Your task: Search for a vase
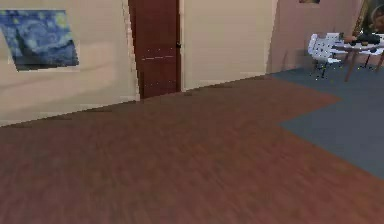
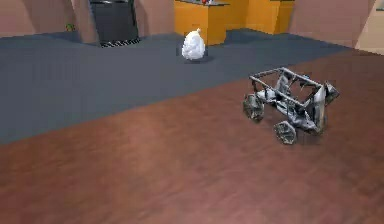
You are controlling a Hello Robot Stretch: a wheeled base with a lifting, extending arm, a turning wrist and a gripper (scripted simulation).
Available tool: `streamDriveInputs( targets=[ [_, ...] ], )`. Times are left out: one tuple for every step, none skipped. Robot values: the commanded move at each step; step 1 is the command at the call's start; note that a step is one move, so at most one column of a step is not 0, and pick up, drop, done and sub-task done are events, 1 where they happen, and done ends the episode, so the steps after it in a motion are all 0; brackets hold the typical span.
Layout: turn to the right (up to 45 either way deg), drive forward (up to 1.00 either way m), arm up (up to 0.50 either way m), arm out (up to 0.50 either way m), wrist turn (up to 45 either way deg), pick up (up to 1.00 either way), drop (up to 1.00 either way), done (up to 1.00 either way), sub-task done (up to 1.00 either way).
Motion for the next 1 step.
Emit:
streamDriveInputs(
  targets=[
    [45.0,0.00,0.00,0.00,0.0,0.00,0.00,0.00,0.00]
  ],
)
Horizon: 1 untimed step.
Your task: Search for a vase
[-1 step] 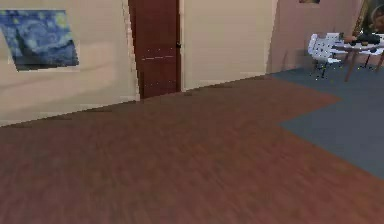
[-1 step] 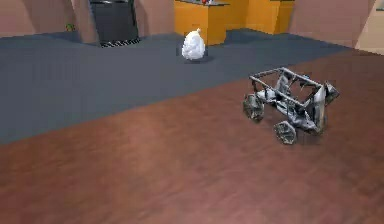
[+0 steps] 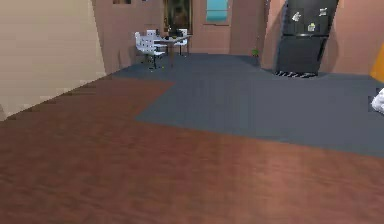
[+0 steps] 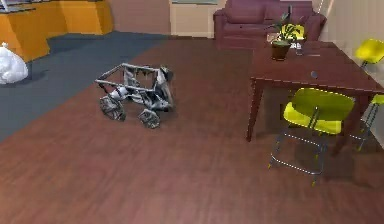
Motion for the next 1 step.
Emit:
streamDriveInputs(
  targets=[
    [0.0,1.00,0.00,0.00,0.0,0.00,0.00,0.00,0.00]
  ],
)
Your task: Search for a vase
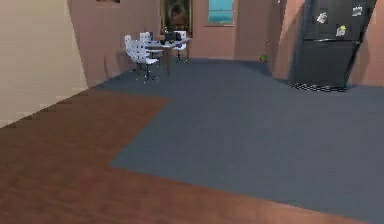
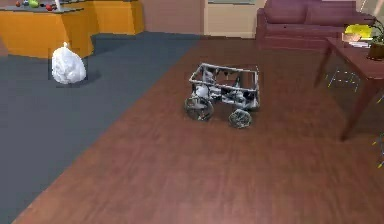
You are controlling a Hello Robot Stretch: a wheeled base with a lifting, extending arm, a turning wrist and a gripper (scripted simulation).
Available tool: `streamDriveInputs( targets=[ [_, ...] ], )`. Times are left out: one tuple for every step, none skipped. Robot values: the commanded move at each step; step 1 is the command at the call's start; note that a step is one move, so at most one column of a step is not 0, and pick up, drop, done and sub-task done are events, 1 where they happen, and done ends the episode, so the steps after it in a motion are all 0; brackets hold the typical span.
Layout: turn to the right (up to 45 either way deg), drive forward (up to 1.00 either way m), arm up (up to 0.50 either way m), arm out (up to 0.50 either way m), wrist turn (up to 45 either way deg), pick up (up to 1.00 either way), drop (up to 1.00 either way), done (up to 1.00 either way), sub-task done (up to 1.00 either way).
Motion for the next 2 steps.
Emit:
streamDriveInputs(
  targets=[
    [0.0,1.00,0.00,0.00,0.0,0.00,0.00,0.00,0.00],
    [0.0,1.00,0.00,0.00,0.0,0.00,0.00,0.00,0.00]
  ],
)
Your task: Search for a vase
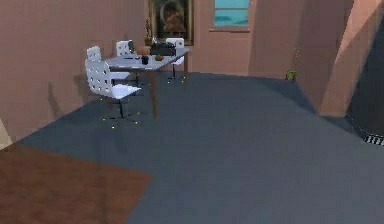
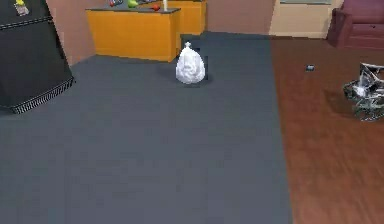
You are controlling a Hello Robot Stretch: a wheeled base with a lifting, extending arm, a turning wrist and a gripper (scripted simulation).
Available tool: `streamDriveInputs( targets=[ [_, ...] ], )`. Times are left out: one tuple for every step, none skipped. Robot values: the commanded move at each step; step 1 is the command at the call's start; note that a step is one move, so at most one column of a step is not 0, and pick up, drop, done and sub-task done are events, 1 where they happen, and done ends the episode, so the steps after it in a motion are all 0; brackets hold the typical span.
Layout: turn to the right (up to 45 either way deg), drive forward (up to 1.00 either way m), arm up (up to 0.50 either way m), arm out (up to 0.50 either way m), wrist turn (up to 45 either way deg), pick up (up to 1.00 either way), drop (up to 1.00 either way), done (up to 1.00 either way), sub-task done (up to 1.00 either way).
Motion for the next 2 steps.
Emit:
streamDriveInputs(
  targets=[
    [0.0,1.00,0.00,0.00,0.0,0.00,0.00,0.00,0.00],
    [3.0,0.00,0.00,0.00,0.0,0.00,0.00,0.00,0.00]
  ],
)
